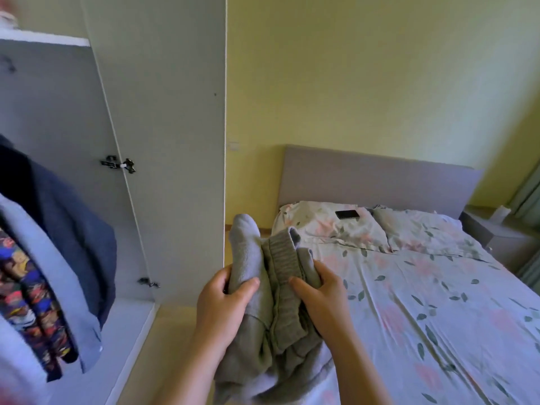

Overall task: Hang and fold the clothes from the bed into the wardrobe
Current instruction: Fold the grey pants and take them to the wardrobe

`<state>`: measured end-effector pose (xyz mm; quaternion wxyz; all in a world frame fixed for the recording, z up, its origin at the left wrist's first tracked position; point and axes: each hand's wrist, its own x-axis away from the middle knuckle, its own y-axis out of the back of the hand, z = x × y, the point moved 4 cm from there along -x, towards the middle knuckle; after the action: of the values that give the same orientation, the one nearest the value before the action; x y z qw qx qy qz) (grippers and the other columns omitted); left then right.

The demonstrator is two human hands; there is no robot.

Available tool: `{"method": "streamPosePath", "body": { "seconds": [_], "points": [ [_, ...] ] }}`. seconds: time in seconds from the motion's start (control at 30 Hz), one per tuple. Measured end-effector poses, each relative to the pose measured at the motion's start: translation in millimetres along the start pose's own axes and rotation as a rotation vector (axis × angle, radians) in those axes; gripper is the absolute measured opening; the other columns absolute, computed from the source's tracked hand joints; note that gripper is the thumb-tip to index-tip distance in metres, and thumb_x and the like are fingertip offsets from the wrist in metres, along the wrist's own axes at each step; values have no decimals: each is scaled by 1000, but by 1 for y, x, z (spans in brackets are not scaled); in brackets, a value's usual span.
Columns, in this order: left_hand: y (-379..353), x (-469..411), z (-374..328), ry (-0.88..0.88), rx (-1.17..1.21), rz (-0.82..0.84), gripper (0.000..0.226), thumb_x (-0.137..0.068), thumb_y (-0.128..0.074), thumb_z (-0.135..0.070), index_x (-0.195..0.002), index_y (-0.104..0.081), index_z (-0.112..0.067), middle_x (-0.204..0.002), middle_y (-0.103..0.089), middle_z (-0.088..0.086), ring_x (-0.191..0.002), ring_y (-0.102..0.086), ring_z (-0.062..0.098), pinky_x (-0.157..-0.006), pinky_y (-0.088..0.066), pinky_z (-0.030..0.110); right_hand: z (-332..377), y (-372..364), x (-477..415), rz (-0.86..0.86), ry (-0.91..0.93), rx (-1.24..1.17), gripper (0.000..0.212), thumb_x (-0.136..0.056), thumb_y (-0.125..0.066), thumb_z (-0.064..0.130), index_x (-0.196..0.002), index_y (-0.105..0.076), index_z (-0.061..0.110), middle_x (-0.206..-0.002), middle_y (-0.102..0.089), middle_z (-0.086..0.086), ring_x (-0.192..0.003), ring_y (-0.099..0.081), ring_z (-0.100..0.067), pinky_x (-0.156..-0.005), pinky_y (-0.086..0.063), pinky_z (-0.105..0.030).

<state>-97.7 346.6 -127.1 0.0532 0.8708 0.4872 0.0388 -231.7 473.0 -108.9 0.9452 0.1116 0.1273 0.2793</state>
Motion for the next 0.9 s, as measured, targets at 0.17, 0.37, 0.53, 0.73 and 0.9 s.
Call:
{"method": "streamPosePath", "body": {
  "seconds": [0.17,0.37,0.53,0.73,0.9],
  "points": [
    [18,-67,-16,11,54,-235,7,-81,-71,-28,-87,-69,-32,-77,-71,-12,-74,-65,3,-61,-47,25,20,-51,-93,175,111,17,21,-77,-70,10,-69,-61,27,-56,-57,12,-50,-47,-1,-47,-39,-16],
    [50,-105,-25,-37,49,-393,8,-82,-71,-30,-84,-68,-37,-76,-71,-13,-71,-65,4,-64,-50,29,44,-103,-143,303,222,-63,18,-76,-70,14,-70,-59,28,-53,-52,12,-50,-43,-3,-48,-38,-18],
    [78,-114,-21,-42,-7,-487,4,-83,-69,-29,-80,-67,-28,-74,-68,-7,-67,-61,2,-58,-45,25,48,-144,-151,425,212,-118,19,-78,-69,9,-70,-61,24,-55,-56,4,-52,-46,-6,-51,-41,-21],
    [102,-139,-19,-14,-4,-602,11,-84,-70,-32,-85,-69,-20,-77,-69,6,-77,-65,19,-68,-50,32,57,-198,-183,655,168,-188,26,-79,-67,8,-84,-69,34,-73,-72,1,-67,-66,-12,-66,-56,-32],
    [124,-186,-35,-44,-14,-743,5,-85,-70,-28,-88,-69,-23,-81,-70,4,-81,-66,19,-72,-54,40,84,-248,-235,866,209,-364,36,-73,-63,9,-103,-72,29,-94,-76,1,-92,-72,-20,-78,-59,-33]
  ]
}}
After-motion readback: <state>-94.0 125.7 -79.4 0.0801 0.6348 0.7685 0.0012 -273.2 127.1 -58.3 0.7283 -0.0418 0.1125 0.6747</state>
